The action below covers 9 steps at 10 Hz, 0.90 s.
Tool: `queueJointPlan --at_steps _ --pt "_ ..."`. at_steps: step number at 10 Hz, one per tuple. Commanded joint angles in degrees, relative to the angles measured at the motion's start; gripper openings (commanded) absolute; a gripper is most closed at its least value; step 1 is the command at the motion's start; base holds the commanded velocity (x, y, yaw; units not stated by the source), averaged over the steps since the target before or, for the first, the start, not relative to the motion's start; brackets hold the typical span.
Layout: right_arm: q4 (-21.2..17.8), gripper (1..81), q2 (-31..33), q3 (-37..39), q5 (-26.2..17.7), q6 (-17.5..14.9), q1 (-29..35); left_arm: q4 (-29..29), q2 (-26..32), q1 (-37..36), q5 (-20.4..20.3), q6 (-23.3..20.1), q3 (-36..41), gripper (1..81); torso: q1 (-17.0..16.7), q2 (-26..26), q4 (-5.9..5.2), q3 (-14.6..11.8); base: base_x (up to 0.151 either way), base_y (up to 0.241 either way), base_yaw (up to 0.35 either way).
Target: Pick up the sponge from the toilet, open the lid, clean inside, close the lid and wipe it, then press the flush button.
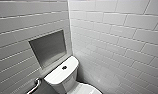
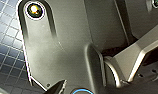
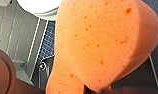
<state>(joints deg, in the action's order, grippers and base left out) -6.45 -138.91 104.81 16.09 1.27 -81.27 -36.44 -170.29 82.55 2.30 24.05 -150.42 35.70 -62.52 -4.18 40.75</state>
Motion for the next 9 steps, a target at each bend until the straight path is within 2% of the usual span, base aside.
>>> queueJointPlan --at_steps 1,3,5,7,9 --pt "-0.93 1.0 20.73 -25.09 0.37 0.13 14.48 -0.48 0.21 -0.94 3.41 -0.32 0.12 81.1 -0.22 0.33 0.00 0.00 0.000 0.000 0.000" --pt "-4.35 1.0 23.04 -27.39 -5.09 0.14 22.75 -0.56 -0.32 -0.94 3.41 -0.32 0.12 81.1 0.83 -1.22 0.00 0.00 0.000 0.000 0.000" --pt "-7.52 1.0 22.16 -25.47 -10.89 0.14 30.58 -0.48 -0.41 -0.68 3.41 -0.32 0.12 81.1 0.89 -1.31 0.00 0.02 0.000 0.000 0.000" --pt "-10.68 1.0 19.36 -20.65 -16.34 0.23 38.92 -0.48 -0.41 -0.59 3.41 -0.32 0.12 81.1 0.92 -1.31 0.00 0.02 0.000 0.000 0.000" --pt "-12.10 1.0 12.60 -12.39 -20.31 0.23 42.98 -0.47 -0.49 0.02 3.41 -0.23 0.12 81.1 0.92 -1.31 0.02 0.05 0.000 0.000 0.000"
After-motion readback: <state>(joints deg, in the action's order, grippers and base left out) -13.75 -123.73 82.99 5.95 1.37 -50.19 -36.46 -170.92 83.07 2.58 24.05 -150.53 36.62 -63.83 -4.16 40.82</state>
